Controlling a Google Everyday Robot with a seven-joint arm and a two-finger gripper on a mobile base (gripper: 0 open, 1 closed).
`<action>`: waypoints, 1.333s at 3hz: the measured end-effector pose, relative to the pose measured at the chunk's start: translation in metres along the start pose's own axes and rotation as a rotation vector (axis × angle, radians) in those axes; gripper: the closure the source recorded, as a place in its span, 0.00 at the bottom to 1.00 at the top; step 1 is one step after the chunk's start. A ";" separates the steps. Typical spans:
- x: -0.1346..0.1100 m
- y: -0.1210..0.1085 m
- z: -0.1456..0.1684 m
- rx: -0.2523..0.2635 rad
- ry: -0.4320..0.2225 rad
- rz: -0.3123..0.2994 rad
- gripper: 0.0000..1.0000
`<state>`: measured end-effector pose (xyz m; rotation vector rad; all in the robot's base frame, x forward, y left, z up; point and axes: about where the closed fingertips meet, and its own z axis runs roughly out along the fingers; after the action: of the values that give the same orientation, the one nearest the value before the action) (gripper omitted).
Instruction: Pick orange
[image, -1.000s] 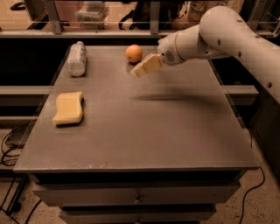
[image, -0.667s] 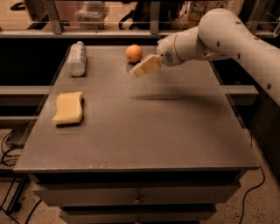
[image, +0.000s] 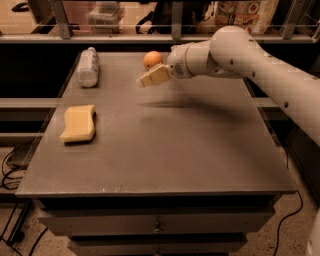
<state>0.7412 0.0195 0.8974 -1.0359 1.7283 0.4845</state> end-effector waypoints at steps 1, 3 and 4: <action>-0.001 -0.016 0.024 0.047 -0.050 0.014 0.00; 0.005 -0.048 0.063 0.098 -0.107 0.063 0.00; 0.008 -0.057 0.078 0.093 -0.114 0.084 0.18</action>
Offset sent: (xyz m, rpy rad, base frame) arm 0.0864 0.0126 -0.0208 0.1356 -0.0794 -0.1330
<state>0.8310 0.0414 0.8674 -0.8562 1.6812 0.5022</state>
